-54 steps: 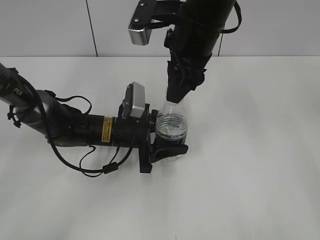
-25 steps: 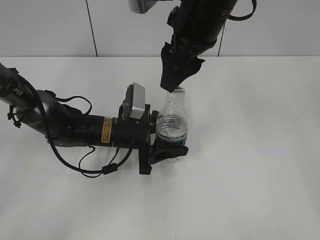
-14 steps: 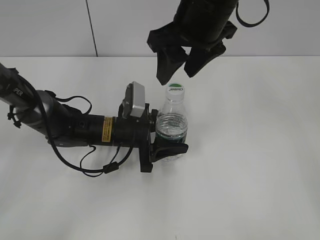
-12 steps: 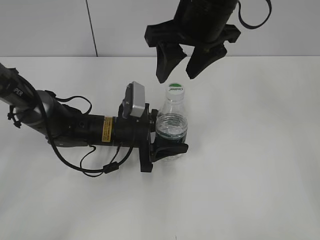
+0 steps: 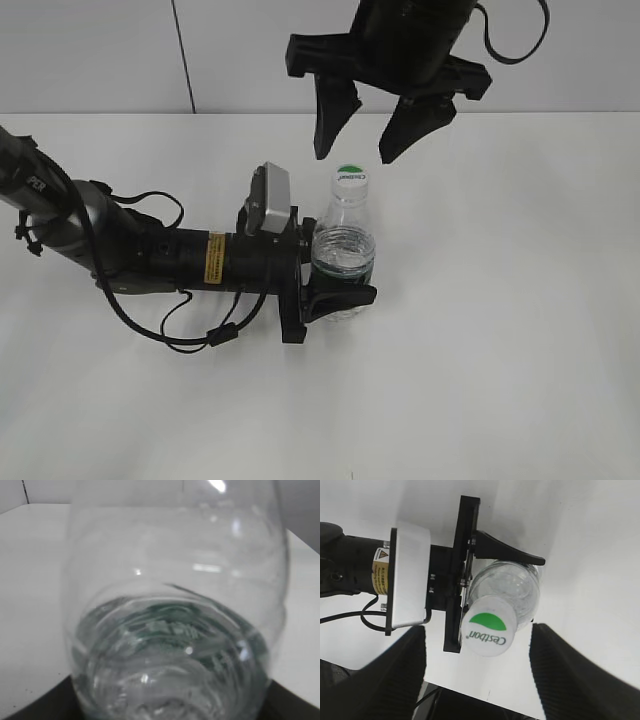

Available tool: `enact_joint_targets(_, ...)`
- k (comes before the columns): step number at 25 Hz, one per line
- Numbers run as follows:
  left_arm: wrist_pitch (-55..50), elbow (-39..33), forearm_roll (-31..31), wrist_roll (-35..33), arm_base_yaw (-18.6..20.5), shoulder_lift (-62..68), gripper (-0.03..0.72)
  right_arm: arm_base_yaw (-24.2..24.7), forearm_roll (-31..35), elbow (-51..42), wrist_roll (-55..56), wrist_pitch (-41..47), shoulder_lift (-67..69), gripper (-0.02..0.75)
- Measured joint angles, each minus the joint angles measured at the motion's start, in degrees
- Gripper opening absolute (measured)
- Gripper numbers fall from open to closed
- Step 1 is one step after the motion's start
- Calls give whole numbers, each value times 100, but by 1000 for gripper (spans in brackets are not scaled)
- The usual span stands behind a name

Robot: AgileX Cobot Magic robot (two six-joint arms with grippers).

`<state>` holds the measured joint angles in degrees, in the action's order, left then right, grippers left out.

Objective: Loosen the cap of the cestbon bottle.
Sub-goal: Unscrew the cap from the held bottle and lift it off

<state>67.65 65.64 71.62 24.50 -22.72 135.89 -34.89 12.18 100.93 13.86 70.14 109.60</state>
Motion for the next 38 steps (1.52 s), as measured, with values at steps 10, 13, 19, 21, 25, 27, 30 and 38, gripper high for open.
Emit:
enact_joint_targets(10, -5, 0, -11, 0, 0, 0, 410, 0, -172, 0, 101, 0, 79, 491)
enact_joint_targets(13, -5, 0, -11, 0, 0, 0, 410, 0, -78, 0, 106, 0, 213, 491)
enact_joint_targets(19, -11, 0, -11, 0, 0, 0, 410, 0, -68, 0, 106, 0, 357, 491)
enact_joint_targets(21, -11, 0, -11, 0, 0, 0, 410, 0, -68, 0, 113, 0, 381, 490)
enact_joint_targets(25, -11, 0, -18, 0, 0, 0, 410, 0, -68, 0, 113, 0, 381, 446)
enact_joint_targets(27, -11, 0, -18, 0, 0, 0, 410, 0, -68, 0, 106, -5, 381, 405)
enact_joint_targets(30, -11, 0, -18, 0, 0, 0, 410, 0, -68, 0, 106, -5, 381, 347)
enact_joint_targets(38, -15, 0, -27, 0, 0, 0, 410, 0, -44, 0, -219, -5, 381, 302)
